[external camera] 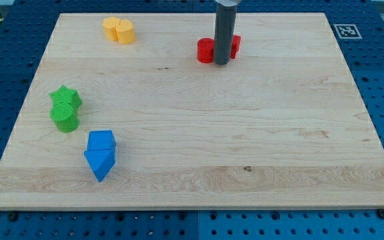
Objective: Slide the red circle a bit up
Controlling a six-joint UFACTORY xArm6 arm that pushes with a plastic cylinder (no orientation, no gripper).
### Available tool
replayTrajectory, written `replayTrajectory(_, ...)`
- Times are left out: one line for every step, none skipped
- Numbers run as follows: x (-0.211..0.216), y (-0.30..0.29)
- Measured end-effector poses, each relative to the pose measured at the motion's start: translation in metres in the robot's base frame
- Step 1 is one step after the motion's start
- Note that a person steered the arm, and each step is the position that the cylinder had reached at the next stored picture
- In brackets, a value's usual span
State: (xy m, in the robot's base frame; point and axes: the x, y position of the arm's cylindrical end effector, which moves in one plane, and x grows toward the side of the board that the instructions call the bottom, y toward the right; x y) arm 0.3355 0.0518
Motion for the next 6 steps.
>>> replayTrajectory(0.004, 0.006)
replayTrajectory(0.034, 0.016)
replayTrajectory(0.042, -0.008)
replayTrajectory(0.021, -0.030)
replayTrajectory(0.006, -0.024)
replayTrajectory(-0.005, -0.023)
